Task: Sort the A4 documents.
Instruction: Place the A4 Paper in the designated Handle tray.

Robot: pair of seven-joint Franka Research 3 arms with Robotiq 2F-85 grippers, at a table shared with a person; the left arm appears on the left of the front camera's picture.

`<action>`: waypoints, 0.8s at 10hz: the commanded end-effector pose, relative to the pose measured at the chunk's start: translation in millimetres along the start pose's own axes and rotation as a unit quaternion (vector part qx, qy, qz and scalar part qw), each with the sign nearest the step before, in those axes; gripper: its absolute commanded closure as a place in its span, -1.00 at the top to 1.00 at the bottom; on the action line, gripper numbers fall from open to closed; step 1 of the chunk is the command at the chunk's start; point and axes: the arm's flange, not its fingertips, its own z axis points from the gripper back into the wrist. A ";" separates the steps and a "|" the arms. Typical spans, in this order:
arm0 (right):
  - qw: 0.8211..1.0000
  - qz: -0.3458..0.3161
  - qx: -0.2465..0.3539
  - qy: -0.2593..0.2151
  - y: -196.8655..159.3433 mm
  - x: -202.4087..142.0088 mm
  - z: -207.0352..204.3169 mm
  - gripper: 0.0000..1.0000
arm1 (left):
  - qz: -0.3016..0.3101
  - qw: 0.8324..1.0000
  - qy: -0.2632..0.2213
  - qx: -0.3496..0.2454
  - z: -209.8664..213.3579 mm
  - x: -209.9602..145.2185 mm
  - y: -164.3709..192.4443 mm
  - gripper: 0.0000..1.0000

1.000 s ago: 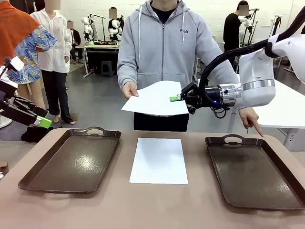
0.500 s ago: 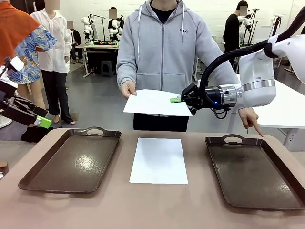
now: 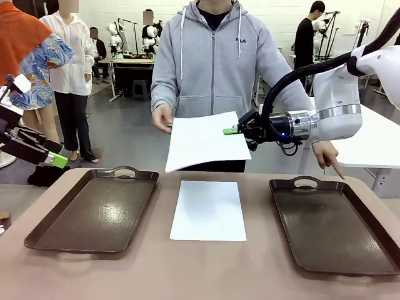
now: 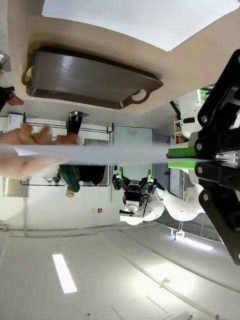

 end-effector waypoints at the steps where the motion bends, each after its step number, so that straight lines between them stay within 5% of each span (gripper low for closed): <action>1: 1.000 0.000 0.005 -0.011 2.2 2.0 -1.1 -1.00 | -0.008 1.000 -0.007 -0.007 0.0 -1.6 2.4 1.00; 4: 1.000 0.000 0.000 0.000 0.0 0.0 0.0 -0.98 | -0.008 1.000 -0.007 -0.007 0.0 -1.6 2.4 1.00; 8: 0.998 0.033 -0.019 0.051 40.5 -50.5 52.8 -0.98 | -0.008 1.000 -0.007 -0.007 0.0 -1.6 2.4 1.00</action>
